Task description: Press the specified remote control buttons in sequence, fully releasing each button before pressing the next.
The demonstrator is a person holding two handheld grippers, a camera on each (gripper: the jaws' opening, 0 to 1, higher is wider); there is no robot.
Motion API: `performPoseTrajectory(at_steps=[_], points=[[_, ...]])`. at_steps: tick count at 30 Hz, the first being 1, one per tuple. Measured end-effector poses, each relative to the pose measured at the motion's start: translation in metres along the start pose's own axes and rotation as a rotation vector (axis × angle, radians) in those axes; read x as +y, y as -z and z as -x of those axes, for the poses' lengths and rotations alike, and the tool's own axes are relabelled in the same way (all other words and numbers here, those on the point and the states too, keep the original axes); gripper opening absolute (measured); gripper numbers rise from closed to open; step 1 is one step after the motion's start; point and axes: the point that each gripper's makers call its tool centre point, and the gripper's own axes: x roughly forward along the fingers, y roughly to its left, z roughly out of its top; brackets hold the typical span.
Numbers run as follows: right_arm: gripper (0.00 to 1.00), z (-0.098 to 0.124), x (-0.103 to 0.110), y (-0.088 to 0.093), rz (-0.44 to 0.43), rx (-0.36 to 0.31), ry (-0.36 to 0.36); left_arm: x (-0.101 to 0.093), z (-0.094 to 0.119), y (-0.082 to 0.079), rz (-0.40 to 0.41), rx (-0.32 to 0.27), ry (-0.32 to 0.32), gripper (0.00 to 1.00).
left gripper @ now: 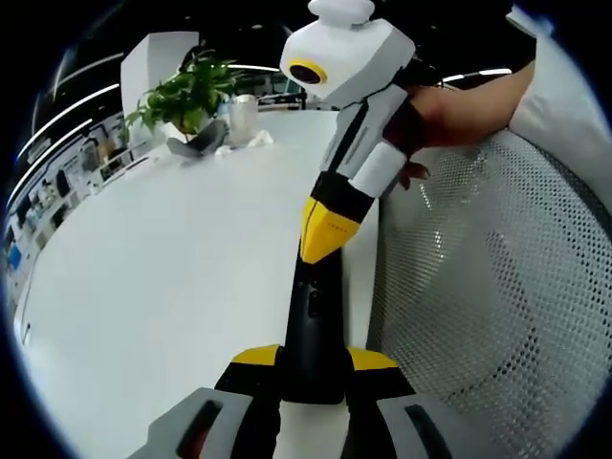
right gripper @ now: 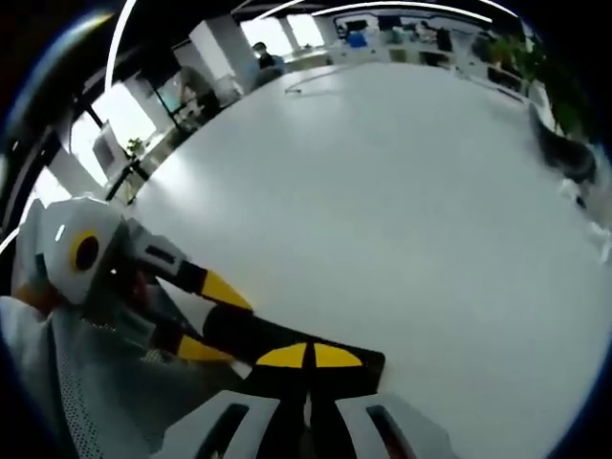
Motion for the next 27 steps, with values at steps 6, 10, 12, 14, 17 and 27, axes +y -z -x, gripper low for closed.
performPoseTrajectory(at_steps=[6,10,12,14,17,27], points=[[0.0,0.007,0.008,0.0,-0.069,-0.004,-0.051,0.0,0.0,0.0,0.001,0.0,-0.001,0.24],[0.0,0.005,0.011,0.003,-0.077,0.016,-0.069,0.0,0.0,0.0,0.0,0.0,-0.001,0.24],[0.0,0.002,0.011,0.005,-0.065,0.028,-0.061,0.0,0.0,0.0,0.002,0.0,-0.001,0.24],[0.0,0.001,0.011,0.007,-0.056,0.042,-0.059,0.0,0.0,0.0,0.003,-0.001,0.0,0.24],[0.0,-0.001,0.011,0.01,-0.032,0.059,-0.051,0.0,0.001,0.0,0.01,-0.003,0.002,0.24],[0.0,0.0,0.011,0.011,-0.013,0.064,-0.044,-0.001,0.0,0.0,0.002,-0.001,0.003,0.24]])
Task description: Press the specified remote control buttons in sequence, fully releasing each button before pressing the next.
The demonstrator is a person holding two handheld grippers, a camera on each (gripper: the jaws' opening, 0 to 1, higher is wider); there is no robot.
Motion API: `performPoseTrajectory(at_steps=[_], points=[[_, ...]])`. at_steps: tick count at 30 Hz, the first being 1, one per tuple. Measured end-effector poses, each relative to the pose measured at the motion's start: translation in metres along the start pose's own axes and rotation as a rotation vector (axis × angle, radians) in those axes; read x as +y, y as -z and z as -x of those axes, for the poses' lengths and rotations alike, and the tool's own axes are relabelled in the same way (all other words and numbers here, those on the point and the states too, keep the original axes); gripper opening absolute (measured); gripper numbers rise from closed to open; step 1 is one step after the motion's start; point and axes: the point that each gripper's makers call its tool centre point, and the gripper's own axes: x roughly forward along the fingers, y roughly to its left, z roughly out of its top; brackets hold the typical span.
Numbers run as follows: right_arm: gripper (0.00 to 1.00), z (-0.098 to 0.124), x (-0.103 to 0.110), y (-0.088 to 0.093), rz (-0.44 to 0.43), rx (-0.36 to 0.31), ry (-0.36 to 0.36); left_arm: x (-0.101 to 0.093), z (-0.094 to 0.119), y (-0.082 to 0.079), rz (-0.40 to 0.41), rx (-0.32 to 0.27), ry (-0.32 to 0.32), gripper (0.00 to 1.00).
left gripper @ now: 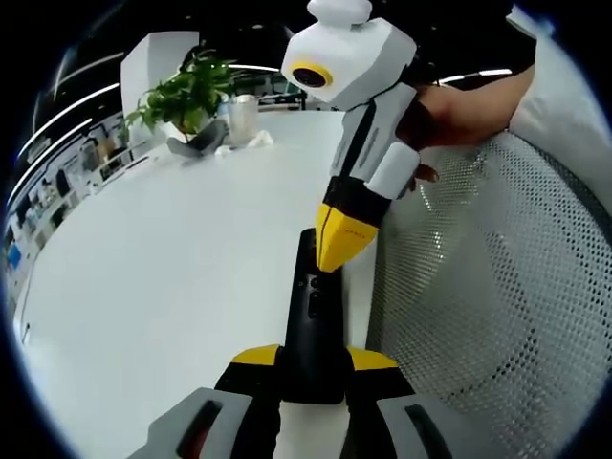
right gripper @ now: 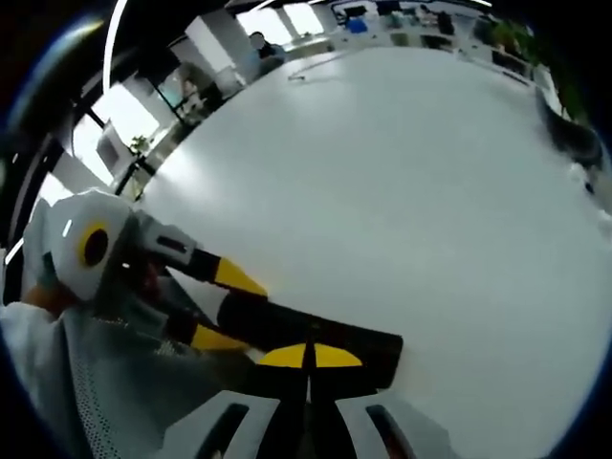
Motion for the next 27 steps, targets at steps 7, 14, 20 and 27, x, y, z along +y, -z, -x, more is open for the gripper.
performPoseTrajectory(at_steps=[7,14,20,27], points=[[0.0,-0.0002,-0.0009,-0.0021,-0.025,-0.011,-0.01,0.0,0.0,-0.0001,0.006,-0.003,0.002,0.24],[0.0,-0.0009,-0.0035,-0.0047,0.004,-0.027,0.018,-0.0002,0.0,-0.0001,0.002,-0.001,0.001,0.24],[0.0,-0.0012,-0.0046,-0.0044,0.006,-0.034,0.018,0.0,-0.0007,0.0002,-0.004,0.001,0.001,0.24],[0.0,-0.0019,-0.0043,-0.0041,0.034,-0.037,0.023,-0.0002,-0.0007,0.0,-0.006,0.0,0.002,0.24]])
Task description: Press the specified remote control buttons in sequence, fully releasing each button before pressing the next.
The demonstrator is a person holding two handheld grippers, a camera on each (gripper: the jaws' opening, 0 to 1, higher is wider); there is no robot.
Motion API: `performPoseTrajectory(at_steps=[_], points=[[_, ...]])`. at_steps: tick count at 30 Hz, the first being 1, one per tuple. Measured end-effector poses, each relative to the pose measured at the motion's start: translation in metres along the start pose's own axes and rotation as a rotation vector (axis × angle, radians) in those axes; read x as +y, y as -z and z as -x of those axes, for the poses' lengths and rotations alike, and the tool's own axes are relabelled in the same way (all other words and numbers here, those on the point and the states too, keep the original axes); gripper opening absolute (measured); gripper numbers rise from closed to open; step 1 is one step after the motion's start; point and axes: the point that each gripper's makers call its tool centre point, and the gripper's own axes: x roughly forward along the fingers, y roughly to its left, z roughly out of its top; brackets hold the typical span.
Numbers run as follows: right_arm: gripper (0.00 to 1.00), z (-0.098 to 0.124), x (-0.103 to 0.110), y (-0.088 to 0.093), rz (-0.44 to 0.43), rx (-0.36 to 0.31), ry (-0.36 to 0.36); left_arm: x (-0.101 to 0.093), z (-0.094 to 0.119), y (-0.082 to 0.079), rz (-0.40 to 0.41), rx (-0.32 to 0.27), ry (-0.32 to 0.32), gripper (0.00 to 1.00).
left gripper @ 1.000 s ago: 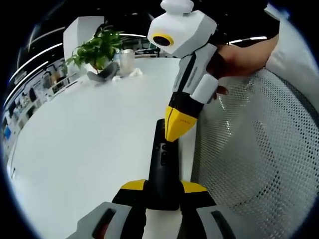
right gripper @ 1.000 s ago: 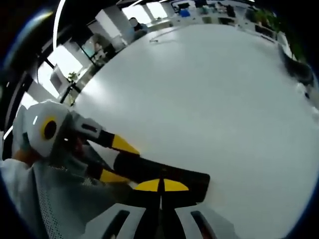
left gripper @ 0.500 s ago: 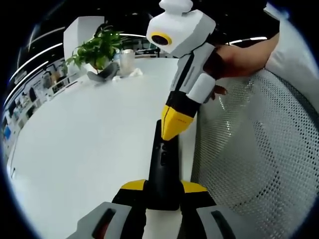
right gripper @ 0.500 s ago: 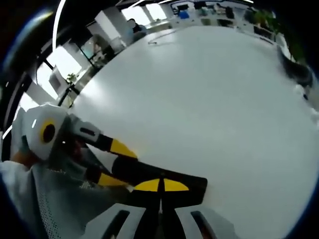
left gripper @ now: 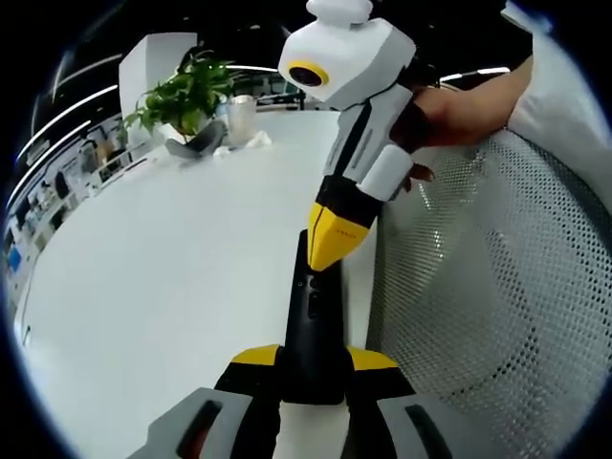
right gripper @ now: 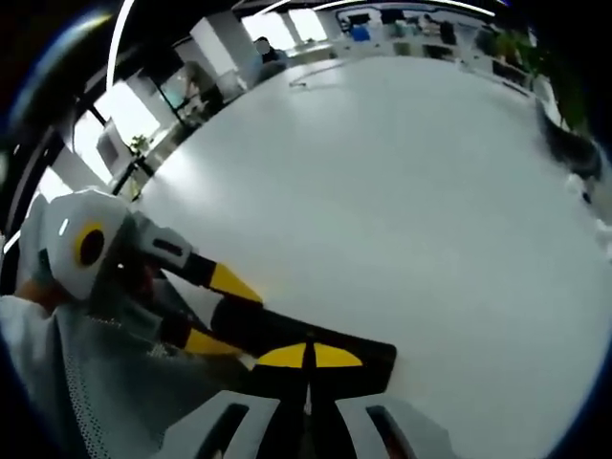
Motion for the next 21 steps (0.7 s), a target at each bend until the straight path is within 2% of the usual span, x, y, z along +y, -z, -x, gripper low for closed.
performPoseTrajectory(at_steps=[6,14,21], points=[[0.0,0.0,-0.0003,-0.0002,-0.02,-0.004,-0.007,0.0001,0.0004,0.0,0.008,-0.004,0.001,0.24],[0.0,-0.0011,0.0,-0.0005,0.018,-0.011,0.004,0.0005,0.0001,-0.0005,0.02,-0.01,0.004,0.24],[0.0,-0.001,-0.0003,-0.001,-0.017,-0.017,-0.007,0.0003,0.0006,-0.0005,0.018,-0.01,0.004,0.24]])
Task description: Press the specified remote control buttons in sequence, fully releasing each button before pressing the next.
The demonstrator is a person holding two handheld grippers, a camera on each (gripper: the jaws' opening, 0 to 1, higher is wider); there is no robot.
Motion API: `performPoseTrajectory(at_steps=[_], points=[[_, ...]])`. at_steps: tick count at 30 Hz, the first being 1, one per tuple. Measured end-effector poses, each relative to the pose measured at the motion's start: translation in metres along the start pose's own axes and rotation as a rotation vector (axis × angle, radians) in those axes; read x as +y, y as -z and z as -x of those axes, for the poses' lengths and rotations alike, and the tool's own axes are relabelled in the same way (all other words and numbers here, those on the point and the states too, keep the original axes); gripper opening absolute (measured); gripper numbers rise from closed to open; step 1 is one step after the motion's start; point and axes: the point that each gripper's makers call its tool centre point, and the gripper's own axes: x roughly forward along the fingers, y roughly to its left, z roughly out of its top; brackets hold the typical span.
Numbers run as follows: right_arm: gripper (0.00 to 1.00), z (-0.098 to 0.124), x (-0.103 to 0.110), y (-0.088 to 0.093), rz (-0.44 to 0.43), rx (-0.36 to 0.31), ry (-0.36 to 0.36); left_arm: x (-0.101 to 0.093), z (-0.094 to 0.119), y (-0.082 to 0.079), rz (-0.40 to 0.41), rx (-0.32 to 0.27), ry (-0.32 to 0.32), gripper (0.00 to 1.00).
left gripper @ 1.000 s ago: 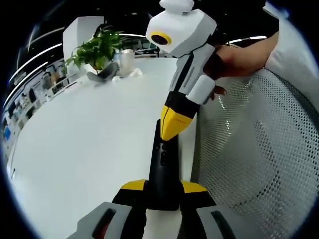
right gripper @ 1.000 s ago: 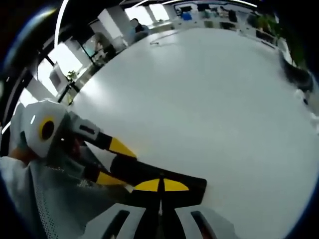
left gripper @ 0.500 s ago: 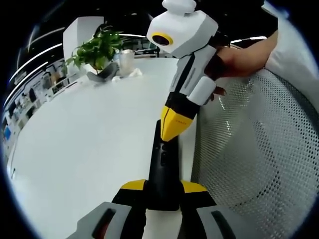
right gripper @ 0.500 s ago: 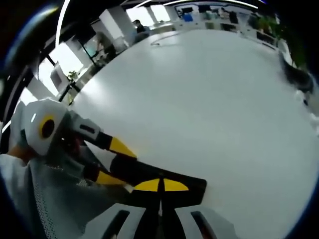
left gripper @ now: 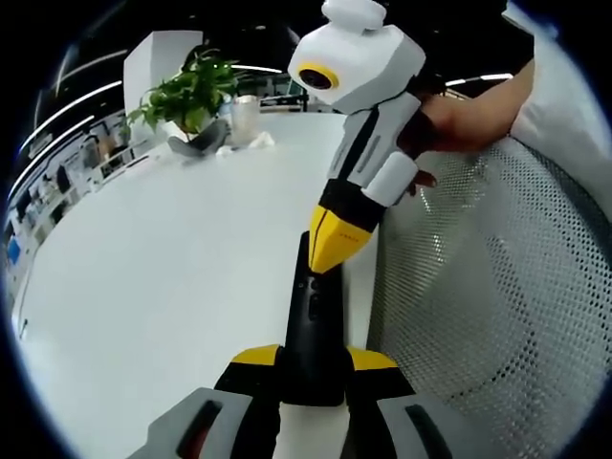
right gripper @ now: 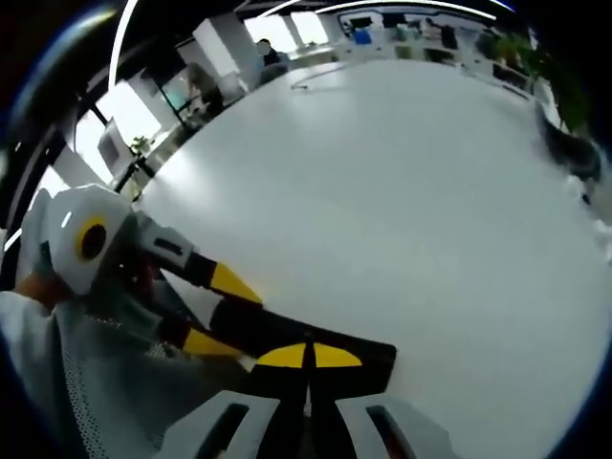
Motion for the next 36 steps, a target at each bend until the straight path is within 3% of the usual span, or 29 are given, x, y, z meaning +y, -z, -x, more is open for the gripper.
performPoseTrajectory(at_steps=[36], points=[[0.0,0.0025,-0.0023,0.0008,-0.021,0.036,0.021,0.001,-0.0009,-0.0008,-0.019,0.011,-0.004,0.24]])
